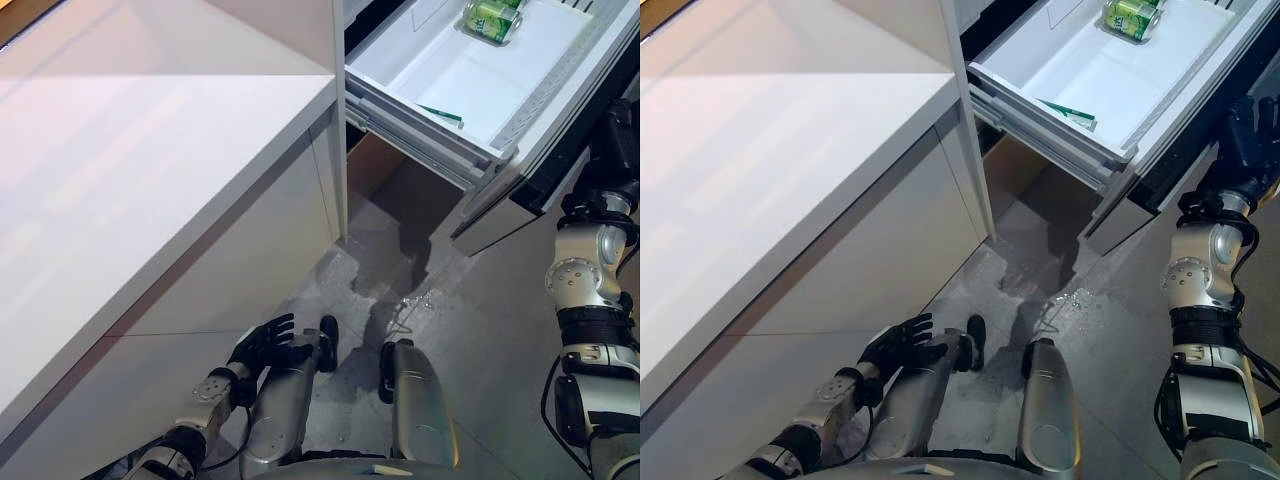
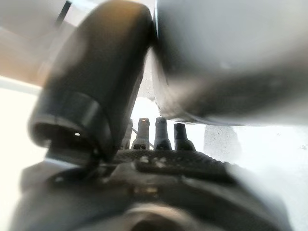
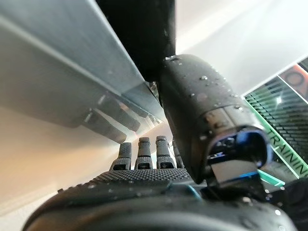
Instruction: Put drinks into fridge and close the fridge
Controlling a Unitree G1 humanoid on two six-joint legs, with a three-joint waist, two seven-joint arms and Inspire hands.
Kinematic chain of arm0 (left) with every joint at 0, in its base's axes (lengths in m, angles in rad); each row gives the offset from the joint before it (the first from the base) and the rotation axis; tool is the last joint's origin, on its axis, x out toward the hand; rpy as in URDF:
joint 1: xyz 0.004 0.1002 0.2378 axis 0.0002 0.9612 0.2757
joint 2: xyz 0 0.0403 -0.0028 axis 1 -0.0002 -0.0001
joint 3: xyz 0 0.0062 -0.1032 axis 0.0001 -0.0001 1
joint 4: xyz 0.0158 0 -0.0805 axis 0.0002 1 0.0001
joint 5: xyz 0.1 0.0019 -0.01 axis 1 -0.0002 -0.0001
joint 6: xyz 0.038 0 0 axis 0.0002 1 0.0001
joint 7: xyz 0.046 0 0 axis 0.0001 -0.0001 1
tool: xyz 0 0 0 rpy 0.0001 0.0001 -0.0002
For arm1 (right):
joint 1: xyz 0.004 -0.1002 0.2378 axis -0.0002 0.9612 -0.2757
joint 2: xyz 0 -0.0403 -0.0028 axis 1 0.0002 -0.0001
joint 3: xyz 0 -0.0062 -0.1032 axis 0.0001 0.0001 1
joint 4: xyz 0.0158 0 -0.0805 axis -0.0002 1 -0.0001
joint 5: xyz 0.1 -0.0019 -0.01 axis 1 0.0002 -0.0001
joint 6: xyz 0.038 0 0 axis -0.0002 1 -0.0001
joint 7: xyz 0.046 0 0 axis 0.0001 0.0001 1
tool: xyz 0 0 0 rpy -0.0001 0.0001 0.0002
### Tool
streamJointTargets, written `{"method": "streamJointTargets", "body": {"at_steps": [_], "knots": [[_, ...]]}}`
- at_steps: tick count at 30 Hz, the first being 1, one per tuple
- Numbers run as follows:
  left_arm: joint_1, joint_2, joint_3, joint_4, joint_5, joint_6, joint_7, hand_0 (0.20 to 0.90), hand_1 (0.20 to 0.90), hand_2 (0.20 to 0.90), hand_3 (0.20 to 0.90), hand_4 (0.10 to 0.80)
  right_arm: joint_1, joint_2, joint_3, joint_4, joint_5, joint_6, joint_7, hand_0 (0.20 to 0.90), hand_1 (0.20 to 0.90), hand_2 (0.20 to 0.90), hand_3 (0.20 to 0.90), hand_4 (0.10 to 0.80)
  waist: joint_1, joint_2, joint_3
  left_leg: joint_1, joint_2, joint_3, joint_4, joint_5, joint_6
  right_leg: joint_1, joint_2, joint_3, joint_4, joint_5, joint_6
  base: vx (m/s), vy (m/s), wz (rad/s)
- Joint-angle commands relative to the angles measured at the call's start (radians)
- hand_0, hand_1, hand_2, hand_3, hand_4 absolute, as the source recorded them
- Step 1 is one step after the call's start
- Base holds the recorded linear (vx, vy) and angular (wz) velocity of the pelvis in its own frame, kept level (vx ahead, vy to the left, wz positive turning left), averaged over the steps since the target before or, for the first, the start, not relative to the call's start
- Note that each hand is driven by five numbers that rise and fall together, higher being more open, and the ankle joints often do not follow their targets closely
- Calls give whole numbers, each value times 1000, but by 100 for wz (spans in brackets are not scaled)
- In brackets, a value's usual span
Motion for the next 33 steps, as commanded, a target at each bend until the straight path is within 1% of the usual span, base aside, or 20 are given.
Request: {"method": "streamJointTargets", "body": {"at_steps": [1, 5, 8, 13, 16, 19, 20, 21, 23, 29, 30, 31, 33], "knots": [[101, 36, -6, 0, 2, 8, 40, 900, 900, 900, 900, 800, -117, -41, 111, -42, -11, -6, 168, 900, 900, 900, 900, 800, 54, -9, -33, 73, -11, -17, 46, -193, 43, -9, 41, -14, -85, 116, -56, 0, 56, 12], [111, 38, 0, -9, -6, 10, 37, 900, 900, 900, 900, 800, -168, -45, 156, -53, -68, 0, 202, 900, 900, 900, 900, 800, 67, -8, -32, 70, -16, -26, 46, -187, 39, -11, 40, -15, -80, 119, -55, 7, 56, 5], [118, 40, -1, -28, -10, 14, 29, 900, 900, 900, 900, 800, -212, -53, 198, -66, -84, 26, 236, 900, 900, 900, 900, 800, 77, -9, -33, 77, -19, -33, 34, -180, 36, -6, 38, -18, -84, 121, -53, 13, 52, 0], [126, 46, -20, -36, -15, 9, 13, 900, 900, 900, 900, 800, -294, -60, 272, -55, -52, 111, 301, 900, 900, 900, 900, 800, 103, -16, -41, 104, -22, -52, -5, -164, 29, 28, 27, -29, -114, 130, -44, 49, 32, 10], [126, 52, -30, -31, -11, 5, 3, 900, 900, 900, 900, 800, -341, -61, 323, -24, -54, 149, 341, 900, 900, 900, 900, 800, 123, -22, -46, 127, -22, -69, -41, -149, 24, 55, 18, -40, -143, 140, -35, 55, 18, 14], [125, 59, -42, -22, -7, 1, 1, 900, 900, 900, 900, 800, -369, -62, 356, 5, -54, 154, 360, 900, 900, 900, 900, 800, 141, -28, -51, 149, -22, -86, -85, -128, 19, 84, 9, -53, -180, 153, -26, 46, 12, 20], [127, 63, -45, -18, -7, 0, 1, 900, 900, 900, 900, 800, -379, -60, 365, 11, -57, 157, 353, 900, 900, 900, 900, 800, 149, -31, -56, 163, -20, -94, -114, -115, 16, 99, 5, -60, -204, 163, -18, -45, 18, 25], [127, 66, -46, -14, -8, -2, 1, 900, 900, 900, 900, 800, -387, -58, 369, 18, -63, 159, 350, 900, 900, 900, 900, 800, 152, -31, -55, 161, -18, -93, -136, -82, 17, 101, 0, -74, -228, 192, -23, -47, 16, 28], [128, 71, -45, -4, 0, -3, 2, 900, 900, 900, 900, 800, -400, -52, 376, 36, -71, 162, 349, 900, 900, 900, 900, 800, 163, -34, -61, 182, -17, -105, -176, -66, 14, 125, -2, -84, -266, 205, -13, -15, 8, 26], [147, 82, -21, 37, 33, -11, 4, 900, 900, 900, 900, 800, -381, -57, 369, 75, -86, 166, 332, 900, 900, 900, 900, 800, 180, -49, -93, 249, -12, -129, -274, -33, 3, 209, -2, -113, -389, 242, 13, 55, -8, 21], [150, 84, -18, 41, 37, -12, 5, 900, 900, 900, 900, 800, -376, -59, 365, 79, -86, 162, 328, 900, 900, 900, 900, 800, 181, -51, -96, 255, -11, -130, -282, -30, 2, 217, -1, -115, -400, 246, 15, 74, -29, 18], [159, 92, -8, 50, 50, -12, -1, 900, 900, 900, 900, 800, -360, -61, 355, 84, -87, 151, 312, 900, 900, 900, 900, 800, 181, -55, -113, 279, -9, -133, -314, -22, 1, 242, 3, -118, -439, 258, 23, 58, -23, 16], [163, 95, -4, 52, 55, -11, -3, 900, 900, 900, 900, 800, -352, -61, 350, 83, -86, 150, 303, 900, 900, 900, 900, 800, 181, -57, -119, 290, -7, -133, -327, -18, -1, 253, 5, -120, -457, 265, 27, 46, -19, 11]]}}
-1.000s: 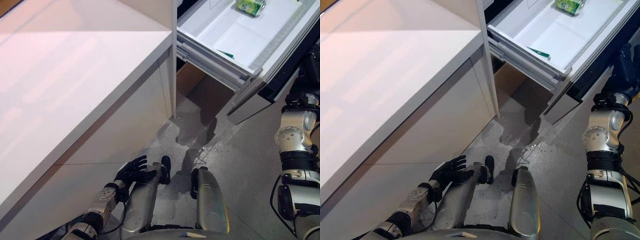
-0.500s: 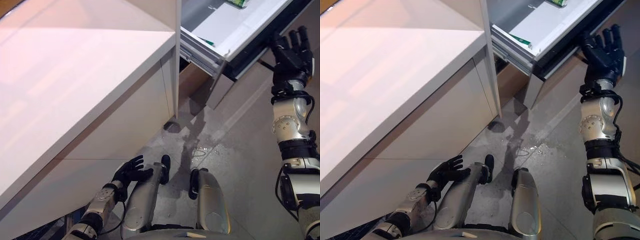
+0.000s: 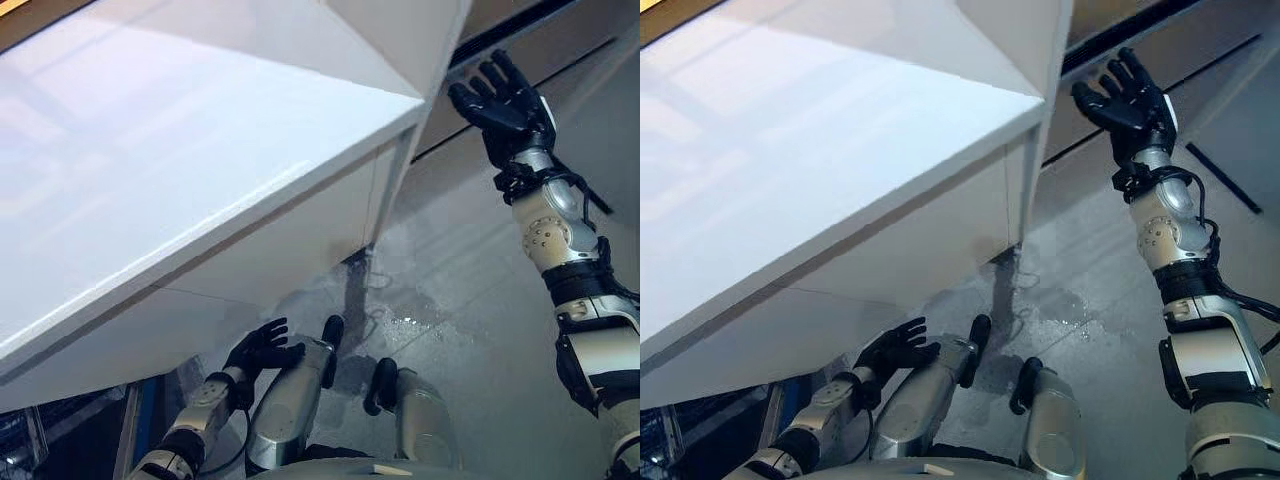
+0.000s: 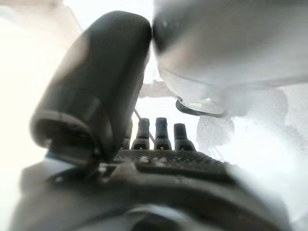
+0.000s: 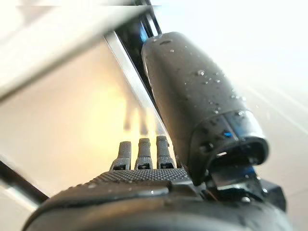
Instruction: Put drinks into fridge and close the fridge
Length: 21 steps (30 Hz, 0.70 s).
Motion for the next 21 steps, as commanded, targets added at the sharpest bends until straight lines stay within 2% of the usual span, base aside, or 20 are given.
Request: {"method": "streamJointTargets", "body": {"at_steps": [1, 8, 11, 16, 20, 21], "knots": [[142, 90, -22, 20, 74, -8, -15, 900, 900, 900, 900, 800, -123, -7, -20, -52, -14, -87, 32, 900, 900, 900, 900, 800, 34, -52, -132, 86, 3, 52, -26, -151, 60, -8, -12, 82, -183, 214, 63, 49, -24, -2], [152, 84, 9, 49, 115, 3, -24, 900, 900, 900, 900, 800, 11, -1, -78, -122, -106, -106, -18, 900, 900, 900, 900, 800, -11, -75, -205, 151, 23, 90, -136, -121, 49, 40, 19, 106, -316, 266, 82, 15, -32, -12], [154, 73, 26, 62, 117, 10, -27, 900, 900, 900, 900, 800, 136, 28, -105, -189, -151, -102, -16, 900, 900, 900, 900, 800, -42, -81, -237, 179, 33, 114, -177, -116, 41, 60, 35, 123, -365, 277, 85, 1, -24, -16], [175, 36, 63, 66, 120, 24, -17, 900, 900, 900, 900, 800, 490, 164, -125, -305, -246, -93, 30, 900, 900, 900, 900, 800, -106, -87, -311, 233, 53, 166, -259, -98, 27, 91, 63, 152, -435, 290, 84, 15, -35, -44], [195, 12, 85, 60, 120, 22, -21, 900, 900, 900, 900, 800, 691, 255, -114, -264, -317, -61, 97, 900, 900, 900, 900, 800, -143, -86, -350, 271, 64, 205, -304, -87, 18, 117, 77, 154, -467, 292, 82, 10, -46, -28], [190, 9, 91, 62, 115, 23, -23, 900, 900, 900, 900, 800, 729, 281, -97, -220, -349, -80, 114, 900, 900, 900, 900, 800, -152, -85, -357, 283, 68, 215, -315, -84, 14, 127, 82, 151, -476, 292, 80, -3, -59, -20]]}}
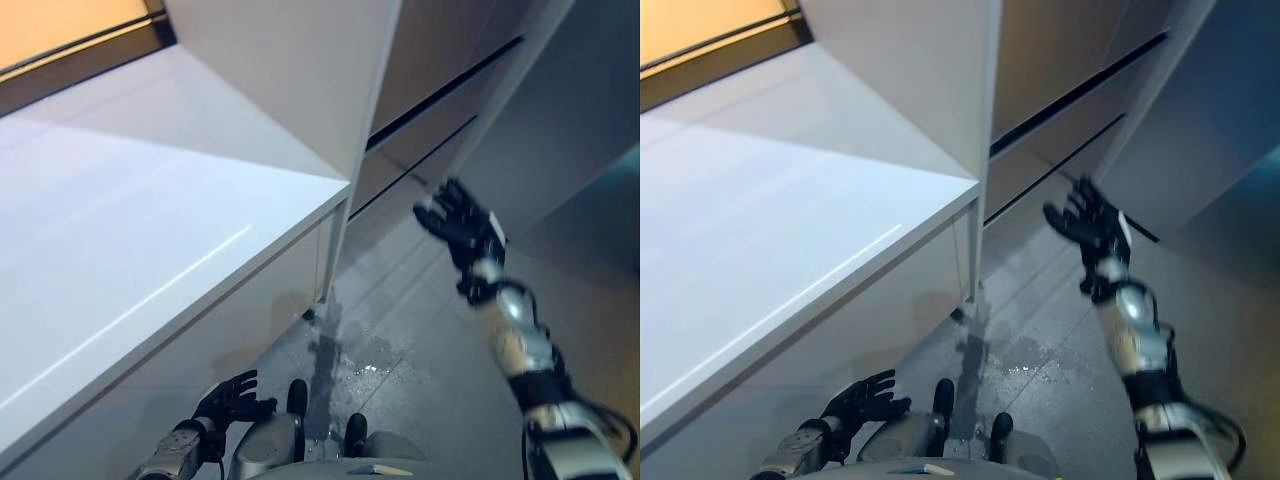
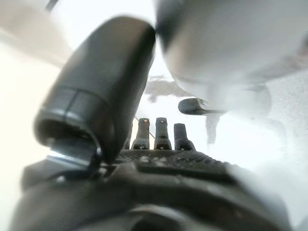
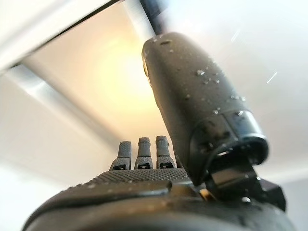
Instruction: Put drinks into fridge and close the fridge
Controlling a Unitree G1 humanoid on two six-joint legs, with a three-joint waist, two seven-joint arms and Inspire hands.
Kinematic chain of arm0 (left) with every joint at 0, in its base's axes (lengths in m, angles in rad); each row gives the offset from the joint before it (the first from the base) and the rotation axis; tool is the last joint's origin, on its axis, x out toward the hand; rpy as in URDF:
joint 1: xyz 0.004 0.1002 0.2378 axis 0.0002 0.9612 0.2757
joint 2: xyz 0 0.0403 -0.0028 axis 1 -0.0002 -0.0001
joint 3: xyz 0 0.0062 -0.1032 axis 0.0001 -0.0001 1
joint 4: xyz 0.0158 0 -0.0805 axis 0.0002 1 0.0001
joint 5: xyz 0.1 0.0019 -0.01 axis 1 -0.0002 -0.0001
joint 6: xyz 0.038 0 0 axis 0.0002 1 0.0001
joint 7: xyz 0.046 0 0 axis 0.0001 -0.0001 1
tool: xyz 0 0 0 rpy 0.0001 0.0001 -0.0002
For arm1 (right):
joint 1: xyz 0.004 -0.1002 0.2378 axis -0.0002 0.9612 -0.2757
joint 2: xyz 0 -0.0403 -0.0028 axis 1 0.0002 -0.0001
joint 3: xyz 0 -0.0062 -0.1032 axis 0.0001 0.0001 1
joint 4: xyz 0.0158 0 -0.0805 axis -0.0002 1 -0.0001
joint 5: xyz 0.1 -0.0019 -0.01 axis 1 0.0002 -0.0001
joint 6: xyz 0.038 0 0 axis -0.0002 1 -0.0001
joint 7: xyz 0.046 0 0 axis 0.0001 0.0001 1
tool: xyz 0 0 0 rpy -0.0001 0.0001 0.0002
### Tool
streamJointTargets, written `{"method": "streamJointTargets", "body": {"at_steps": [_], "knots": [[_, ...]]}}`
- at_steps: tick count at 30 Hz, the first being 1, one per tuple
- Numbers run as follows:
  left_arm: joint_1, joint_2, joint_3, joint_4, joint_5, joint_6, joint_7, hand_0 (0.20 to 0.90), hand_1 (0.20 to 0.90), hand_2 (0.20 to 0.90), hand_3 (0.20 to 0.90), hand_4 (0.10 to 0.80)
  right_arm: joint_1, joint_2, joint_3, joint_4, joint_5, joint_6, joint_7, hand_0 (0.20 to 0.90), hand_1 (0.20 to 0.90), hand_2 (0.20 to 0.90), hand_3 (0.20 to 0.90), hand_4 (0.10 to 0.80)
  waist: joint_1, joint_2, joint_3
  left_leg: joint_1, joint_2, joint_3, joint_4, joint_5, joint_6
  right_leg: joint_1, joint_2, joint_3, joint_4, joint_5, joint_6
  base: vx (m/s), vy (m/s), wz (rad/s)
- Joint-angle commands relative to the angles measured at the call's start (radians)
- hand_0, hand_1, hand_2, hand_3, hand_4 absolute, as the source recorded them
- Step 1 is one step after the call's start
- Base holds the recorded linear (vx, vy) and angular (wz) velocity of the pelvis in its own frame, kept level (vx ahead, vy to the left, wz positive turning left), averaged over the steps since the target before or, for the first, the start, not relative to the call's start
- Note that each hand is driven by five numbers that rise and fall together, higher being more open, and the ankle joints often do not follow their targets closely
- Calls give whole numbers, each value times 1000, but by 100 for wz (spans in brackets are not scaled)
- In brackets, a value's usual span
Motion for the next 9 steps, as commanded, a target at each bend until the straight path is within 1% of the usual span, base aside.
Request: {"method": "streamJointTargets", "body": {"at_steps": [1, 4, 5, 7, 8, 9], "knots": [[13, -18, 23, 19, 11, -25, -26, 900, 900, 900, 900, 800, 28, 18, 32, 29, -100, -71, 88, 900, 900, 900, 900, 800, -21, 22, -92, 73, 13, 80, -8, -133, -10, -58, 1, 4, -65, 122, 40, -8, -50, -17], [-7, -21, 32, 45, -1, -30, -43, 900, 900, 900, 900, 800, 71, 49, 69, 186, -173, -24, 116, 900, 900, 900, 900, 800, -35, 26, -106, 97, 19, 96, -19, -131, -18, -31, 10, -7, -77, 115, 32, -17, -55, -23], [-12, -23, 34, 55, -6, -30, -47, 900, 900, 900, 900, 800, 76, 58, 75, 240, -197, -5, 116, 900, 900, 900, 900, 800, -37, 27, -108, 102, 20, 98, -18, -133, -19, -25, 13, -9, -77, 111, 29, -22, -50, -7], [-22, -26, 39, 76, -10, -29, -55, 900, 900, 900, 900, 800, 81, 71, 80, 340, -256, -1, 133, 900, 900, 900, 900, 800, -38, 29, -112, 109, 20, 98, -16, -135, -19, -15, 15, -13, -76, 105, 24, -8, -19, 1], [-24, -26, 41, 81, -11, -29, -57, 900, 900, 900, 900, 800, 80, 72, 81, 359, -258, 10, 129, 900, 900, 900, 900, 800, -38, 29, -112, 110, 20, 98, -14, -135, -19, -12, 16, -15, -75, 103, 23, -3, -35, 2], [-30, -29, 46, 103, -15, -26, -70, 900, 900, 900, 900, 800, 79, 77, 77, 458, -276, 27, 135, 900, 900, 900, 900, 800, -36, 31, -112, 116, 21, 95, -10, -137, -19, -3, 17, -19, -72, 98, 19, 0, 0, 0]]}}
